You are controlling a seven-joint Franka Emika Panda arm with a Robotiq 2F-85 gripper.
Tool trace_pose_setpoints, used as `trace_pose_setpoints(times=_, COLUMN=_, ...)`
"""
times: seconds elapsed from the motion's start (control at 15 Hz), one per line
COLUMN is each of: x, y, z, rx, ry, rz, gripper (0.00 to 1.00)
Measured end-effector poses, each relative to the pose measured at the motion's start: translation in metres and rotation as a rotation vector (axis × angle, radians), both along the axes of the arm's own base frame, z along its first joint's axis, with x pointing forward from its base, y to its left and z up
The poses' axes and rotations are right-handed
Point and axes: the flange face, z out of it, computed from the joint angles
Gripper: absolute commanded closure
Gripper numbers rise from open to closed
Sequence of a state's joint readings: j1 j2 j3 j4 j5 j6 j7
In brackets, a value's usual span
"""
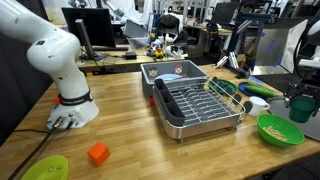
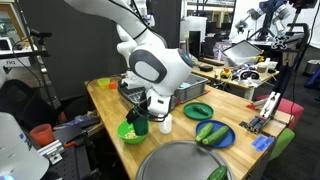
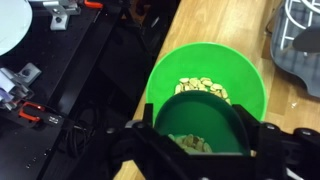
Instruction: Pour the contents of the green cup into the bowl
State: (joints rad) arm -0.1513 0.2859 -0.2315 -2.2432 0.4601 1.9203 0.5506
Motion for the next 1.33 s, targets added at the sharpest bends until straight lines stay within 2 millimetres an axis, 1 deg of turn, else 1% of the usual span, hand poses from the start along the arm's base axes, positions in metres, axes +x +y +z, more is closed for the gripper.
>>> trace_pose_setpoints(times=0.13, x=-0.007, y=0.013, z=0.007, rx=-0.058, ry=0.032, rz=0.011, gripper=0.48)
trace_pose_setpoints(times=0.27, x=-0.011, y=0.027, z=0.011, rx=-0.144, ry=0.052, rz=0.015, gripper=0.48)
trace_pose_setpoints(times=0.47, x=-0.006, y=0.050, z=0.014, rx=-0.283, ry=0.059, rz=0.024, gripper=0.48)
trace_pose_setpoints(times=0.67, x=0.001, y=0.069, z=0.015, rx=-0.416, ry=0.059, rz=0.033, gripper=0.48)
trace_pose_setpoints(times=0.93, x=0.004, y=0.083, z=0.014, rx=-0.542, ry=0.086, rz=0.017, gripper=0.48)
trace_pose_setpoints(times=1.33, x=0.003, y=0.091, z=0.013, rx=-0.637, ry=0.129, rz=-0.032, gripper=0.48)
